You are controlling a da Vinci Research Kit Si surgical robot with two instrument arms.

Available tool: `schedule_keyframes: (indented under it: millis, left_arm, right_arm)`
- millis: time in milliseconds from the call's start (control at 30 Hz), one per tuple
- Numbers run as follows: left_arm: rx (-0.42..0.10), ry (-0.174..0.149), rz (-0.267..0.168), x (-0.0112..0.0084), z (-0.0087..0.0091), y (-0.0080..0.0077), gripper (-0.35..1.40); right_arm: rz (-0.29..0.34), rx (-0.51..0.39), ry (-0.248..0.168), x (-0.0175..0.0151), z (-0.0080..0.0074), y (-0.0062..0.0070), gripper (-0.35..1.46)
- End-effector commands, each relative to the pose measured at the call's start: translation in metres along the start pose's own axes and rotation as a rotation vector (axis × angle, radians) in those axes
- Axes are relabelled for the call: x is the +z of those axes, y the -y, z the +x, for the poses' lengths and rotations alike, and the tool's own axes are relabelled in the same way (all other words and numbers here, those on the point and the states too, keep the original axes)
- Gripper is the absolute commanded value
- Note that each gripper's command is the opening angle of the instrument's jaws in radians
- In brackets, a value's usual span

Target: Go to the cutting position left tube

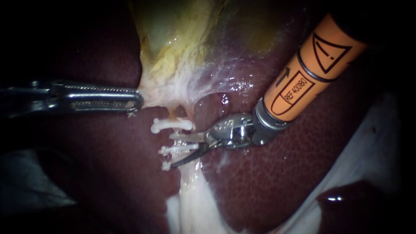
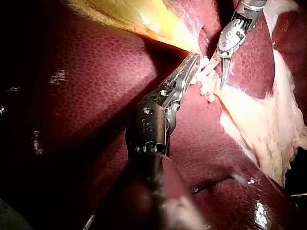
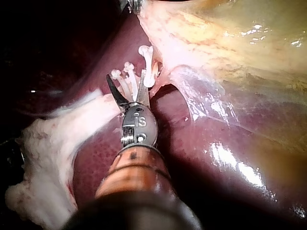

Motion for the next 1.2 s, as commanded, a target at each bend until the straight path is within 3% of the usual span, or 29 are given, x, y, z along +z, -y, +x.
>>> schedule_keyframes:
  millis: [33, 267, 500, 633, 867, 1200]
  left_arm:
    - [0.000, 0.000, 0.000, -0.0001, 0.0001, 0.0000, -0.35]
    - [0.001, 0.000, -0.001, -0.0002, 0.0000, 0.0001, -0.35]
    - [0.000, 0.001, -0.004, -0.0006, 0.0001, 0.0002, -0.35]
    - [-0.002, 0.000, 0.001, -0.0012, 0.0005, 0.0004, -0.35]
    - [-0.003, 0.000, 0.006, -0.0015, 0.0006, 0.0004, -0.35]
    - [-0.003, -0.001, 0.008, -0.0015, 0.0006, 0.0001, -0.35]
  right_arm:
    - [0.001, -0.001, 0.000, -0.0001, 0.0000, 0.0001, 0.96]
    - [0.010, -0.003, -0.004, -0.0005, 0.0010, 0.0022, 1.14]
    - [0.025, -0.007, -0.014, -0.0020, 0.0025, 0.0050, 1.14]
    - [0.026, -0.002, -0.015, -0.0032, 0.0024, 0.0057, 1.14]
    - [0.018, 0.006, -0.017, -0.0048, 0.0016, 0.0053, 1.09]
    - [0.008, 0.029, -0.017, -0.0044, 0.0010, 0.0032, 1.09]
